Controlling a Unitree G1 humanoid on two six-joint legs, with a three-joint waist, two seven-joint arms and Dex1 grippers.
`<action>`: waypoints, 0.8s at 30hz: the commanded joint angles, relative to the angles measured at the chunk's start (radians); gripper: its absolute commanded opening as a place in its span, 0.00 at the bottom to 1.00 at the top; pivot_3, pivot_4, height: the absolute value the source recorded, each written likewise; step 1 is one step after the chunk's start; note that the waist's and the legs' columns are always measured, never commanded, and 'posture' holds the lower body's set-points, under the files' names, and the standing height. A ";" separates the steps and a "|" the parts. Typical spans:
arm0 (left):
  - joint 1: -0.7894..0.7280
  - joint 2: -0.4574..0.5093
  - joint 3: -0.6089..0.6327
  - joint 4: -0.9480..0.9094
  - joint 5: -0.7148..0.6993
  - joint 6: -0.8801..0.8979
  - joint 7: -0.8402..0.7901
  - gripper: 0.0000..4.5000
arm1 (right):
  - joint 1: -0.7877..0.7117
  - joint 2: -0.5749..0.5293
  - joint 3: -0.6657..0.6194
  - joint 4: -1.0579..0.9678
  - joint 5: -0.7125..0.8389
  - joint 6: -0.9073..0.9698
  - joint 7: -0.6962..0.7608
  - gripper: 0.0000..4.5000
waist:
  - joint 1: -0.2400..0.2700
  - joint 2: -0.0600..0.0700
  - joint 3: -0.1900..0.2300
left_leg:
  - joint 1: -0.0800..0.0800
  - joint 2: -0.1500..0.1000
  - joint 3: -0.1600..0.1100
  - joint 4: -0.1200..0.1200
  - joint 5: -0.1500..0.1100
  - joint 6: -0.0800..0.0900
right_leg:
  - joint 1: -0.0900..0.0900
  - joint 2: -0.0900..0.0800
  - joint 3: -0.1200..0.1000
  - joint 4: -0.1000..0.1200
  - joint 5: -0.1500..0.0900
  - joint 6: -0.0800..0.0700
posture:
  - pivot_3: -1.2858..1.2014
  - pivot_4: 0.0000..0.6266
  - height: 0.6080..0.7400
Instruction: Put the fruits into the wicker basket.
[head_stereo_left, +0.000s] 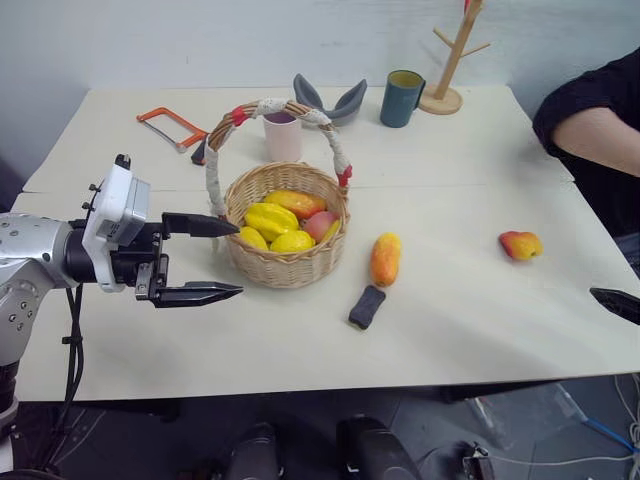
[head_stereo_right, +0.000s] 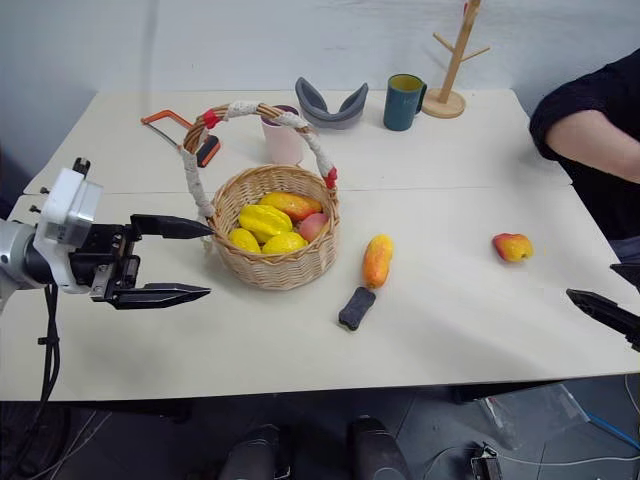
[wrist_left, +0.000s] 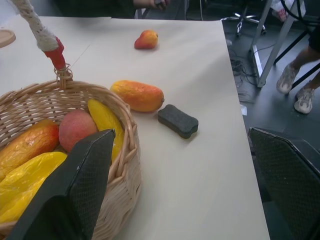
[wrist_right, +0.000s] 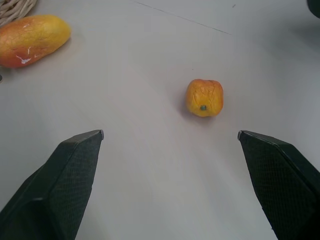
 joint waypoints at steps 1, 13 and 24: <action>-0.012 0.006 0.024 -0.002 -0.009 -0.015 -0.020 1.00 | 0.003 -0.003 -0.032 -0.011 0.006 -0.009 0.005 0.99 | 0.000 0.000 0.000 | 0.000 0.000 0.000 0.000 0.000 0.000 | 0.000 0.000 0.000 0.000 0.000 0.000 | 0.52 0.24 1.00; -0.013 0.001 0.032 0.021 0.006 -0.035 -0.026 1.00 | 0.001 -0.022 -0.038 0.015 -0.005 -0.020 0.023 0.99 | 0.000 0.000 0.000 | 0.000 0.000 0.000 0.000 0.000 0.000 | 0.000 0.000 0.000 0.000 0.000 0.000 | 0.52 0.24 1.00; -0.018 0.003 0.032 0.006 -0.003 -0.026 -0.009 1.00 | -0.010 -0.037 -0.027 0.023 -0.019 -0.029 0.031 0.99 | 0.000 0.000 0.000 | 0.000 0.000 0.000 0.000 0.000 0.000 | 0.000 0.000 0.000 0.000 0.000 0.000 | 0.52 0.24 1.00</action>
